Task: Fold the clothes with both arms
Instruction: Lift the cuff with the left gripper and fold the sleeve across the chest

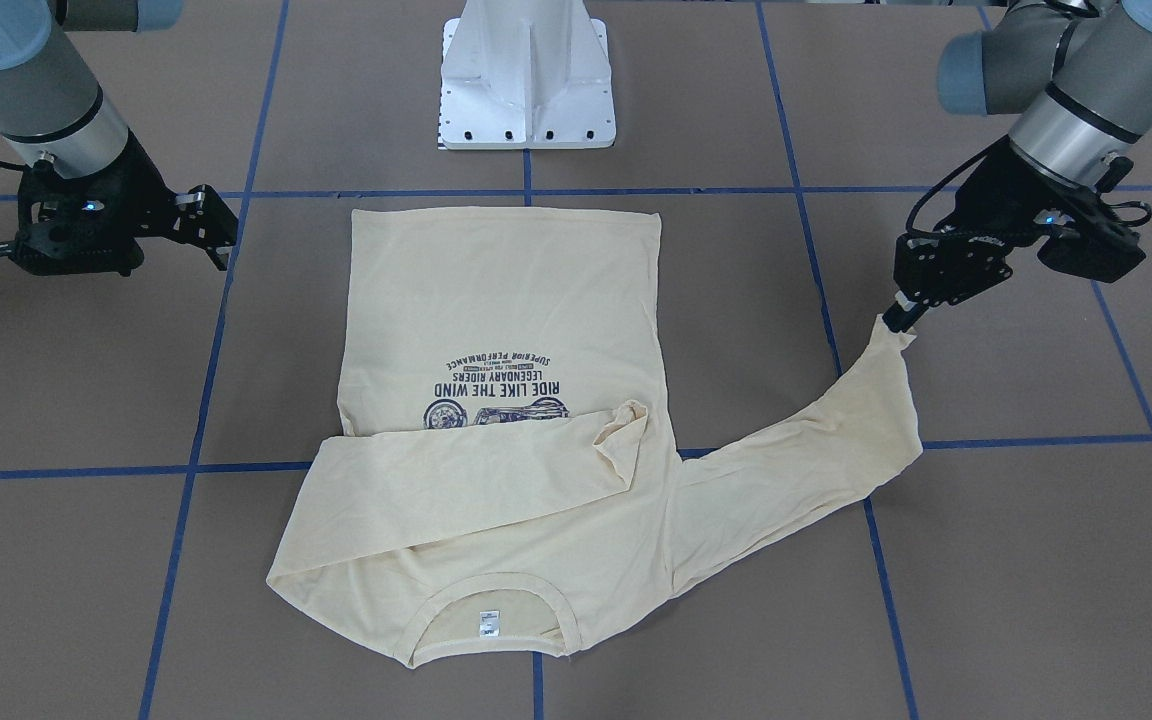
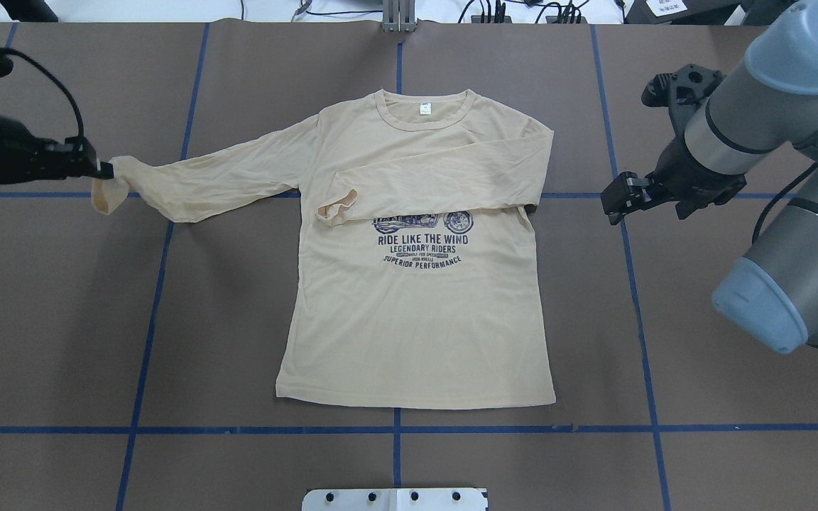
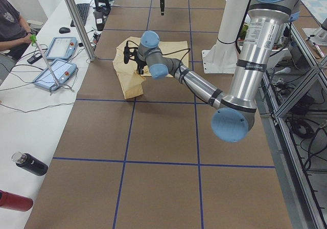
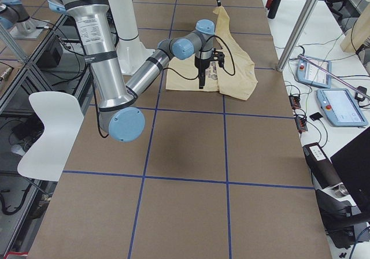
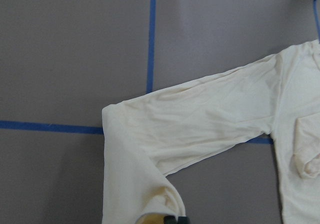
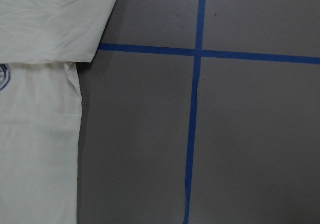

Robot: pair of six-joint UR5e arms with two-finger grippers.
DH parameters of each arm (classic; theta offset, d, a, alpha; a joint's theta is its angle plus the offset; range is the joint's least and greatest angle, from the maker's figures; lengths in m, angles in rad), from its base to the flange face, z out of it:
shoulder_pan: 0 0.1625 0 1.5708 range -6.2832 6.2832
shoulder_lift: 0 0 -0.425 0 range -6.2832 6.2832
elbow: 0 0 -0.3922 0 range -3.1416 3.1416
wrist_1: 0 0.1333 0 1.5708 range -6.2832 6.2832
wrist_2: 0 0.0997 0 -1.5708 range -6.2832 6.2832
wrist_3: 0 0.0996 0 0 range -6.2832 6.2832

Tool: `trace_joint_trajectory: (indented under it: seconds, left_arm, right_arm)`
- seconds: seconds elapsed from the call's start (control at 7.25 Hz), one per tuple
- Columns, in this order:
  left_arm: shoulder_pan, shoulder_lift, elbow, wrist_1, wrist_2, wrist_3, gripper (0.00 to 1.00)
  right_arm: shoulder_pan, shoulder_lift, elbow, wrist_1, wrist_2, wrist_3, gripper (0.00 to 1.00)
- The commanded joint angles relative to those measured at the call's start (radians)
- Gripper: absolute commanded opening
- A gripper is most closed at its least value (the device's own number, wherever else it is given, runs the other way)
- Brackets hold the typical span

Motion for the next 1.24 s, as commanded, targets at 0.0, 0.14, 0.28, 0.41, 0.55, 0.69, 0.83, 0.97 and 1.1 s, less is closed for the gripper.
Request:
trace_joint_trajectory:
  seconds: [0.0, 0.14, 0.28, 0.41, 0.55, 0.69, 0.83, 0.97, 1.1]
  left_arm:
    - [0.009, -0.272, 0.02, 0.187, -0.008, -0.17, 0.0]
    - [0.062, -0.369, 0.079, 0.18, -0.001, -0.232, 0.0]
    - [0.125, -0.458, 0.189, 0.167, 0.014, -0.256, 0.0]
    - [0.203, -0.509, 0.307, 0.053, 0.129, -0.289, 0.0]
    - [0.278, -0.54, 0.416, -0.056, 0.246, -0.333, 0.0]
    - [0.289, -0.552, 0.462, -0.101, 0.256, -0.364, 0.0]
    - [0.297, -0.577, 0.486, -0.106, 0.258, -0.369, 0.0]
    - [0.3, -0.594, 0.491, -0.106, 0.258, -0.369, 0.0]
    - [0.318, -0.597, 0.49, -0.11, 0.259, -0.367, 0.0]
  right_arm:
    - [0.001, -0.113, 0.059, 0.004, -0.001, -0.002, 1.0]
    - [0.01, -0.15, 0.082, 0.009, -0.001, -0.031, 1.0]
    - [0.018, -0.162, 0.085, 0.009, 0.0, -0.043, 1.0]
    - [0.025, -0.163, 0.084, 0.007, 0.002, -0.043, 1.0]
    - [0.033, -0.16, 0.082, 0.007, 0.003, -0.043, 1.0]
    - [0.036, -0.156, 0.075, 0.009, 0.003, -0.043, 1.0]
    - [0.038, -0.156, 0.073, 0.009, 0.005, -0.045, 1.0]
    - [0.038, -0.155, 0.068, 0.009, 0.005, -0.045, 1.0]
    - [0.038, -0.15, 0.059, 0.01, 0.005, -0.045, 1.0]
